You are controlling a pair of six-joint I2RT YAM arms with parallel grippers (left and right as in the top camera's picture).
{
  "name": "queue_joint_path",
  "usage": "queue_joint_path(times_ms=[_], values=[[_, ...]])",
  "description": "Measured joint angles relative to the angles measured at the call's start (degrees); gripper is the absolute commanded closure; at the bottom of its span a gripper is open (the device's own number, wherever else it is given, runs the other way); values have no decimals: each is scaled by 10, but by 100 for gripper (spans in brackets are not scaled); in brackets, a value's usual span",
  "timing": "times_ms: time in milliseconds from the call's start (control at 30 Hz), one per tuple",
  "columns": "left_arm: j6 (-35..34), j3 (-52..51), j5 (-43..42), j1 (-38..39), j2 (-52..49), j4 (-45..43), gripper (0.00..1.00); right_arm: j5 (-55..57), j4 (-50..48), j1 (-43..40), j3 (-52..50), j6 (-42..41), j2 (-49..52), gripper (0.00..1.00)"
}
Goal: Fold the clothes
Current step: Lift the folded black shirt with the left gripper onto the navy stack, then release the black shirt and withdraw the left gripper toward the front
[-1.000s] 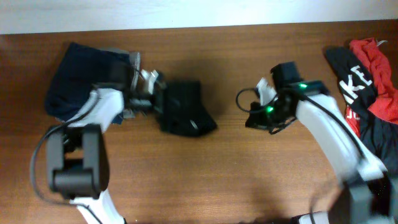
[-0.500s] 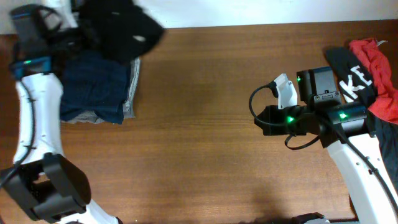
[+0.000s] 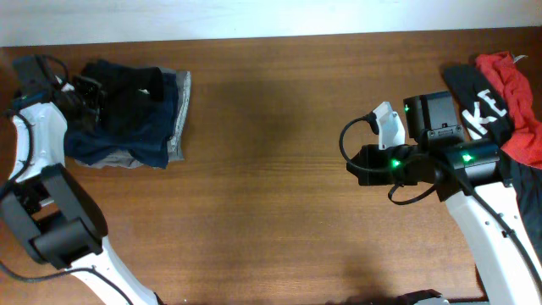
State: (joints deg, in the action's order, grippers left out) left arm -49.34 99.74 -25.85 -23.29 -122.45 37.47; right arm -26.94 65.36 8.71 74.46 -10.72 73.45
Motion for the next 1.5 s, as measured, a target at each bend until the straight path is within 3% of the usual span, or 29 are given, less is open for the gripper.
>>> queue_joint_path(times_ms=[67,100,133,167,200,333,533,633,733,800,900,967,1000,1100,1233,1333,1500], values=[[-13,0,3,0,-9,22,99,1,-2,0,0,0,0,95],[-18,0,7,0,-12,30,82,1,-2,0,0,0,0,95],[-20,0,9,0,-12,34,41,1,-2,0,0,0,0,95],[-23,0,13,0,-12,37,25,1,-2,0,0,0,0,95],[-21,1,12,-1,-12,38,2,1,-1,0,0,0,0,95],[-6,4,-19,-16,-12,64,1,1,2,0,0,0,0,95],[68,3,-20,-68,29,181,1,1,3,0,0,0,0,95],[127,2,-7,-96,97,236,1,1,2,0,0,0,0,95],[191,2,2,-110,190,306,1,1,2,0,0,0,-1,84],[278,2,-9,-104,256,353,1,1,2,0,2,7,-10,81],[428,3,-32,-67,340,422,1,1,1,0,42,37,-28,63],[505,3,-40,-18,389,460,1,3,-2,0,91,61,-48,41],[538,3,-41,14,417,480,1,4,-3,0,117,72,-63,1],[600,2,-5,107,533,504,1,6,-4,0,165,90,-125,1],[627,3,79,181,678,506,1,6,7,0,169,98,-179,1],[635,8,115,188,759,491,1,6,16,0,169,99,-188,1],[637,6,125,188,804,456,1,6,19,0,169,100,-185,1]])
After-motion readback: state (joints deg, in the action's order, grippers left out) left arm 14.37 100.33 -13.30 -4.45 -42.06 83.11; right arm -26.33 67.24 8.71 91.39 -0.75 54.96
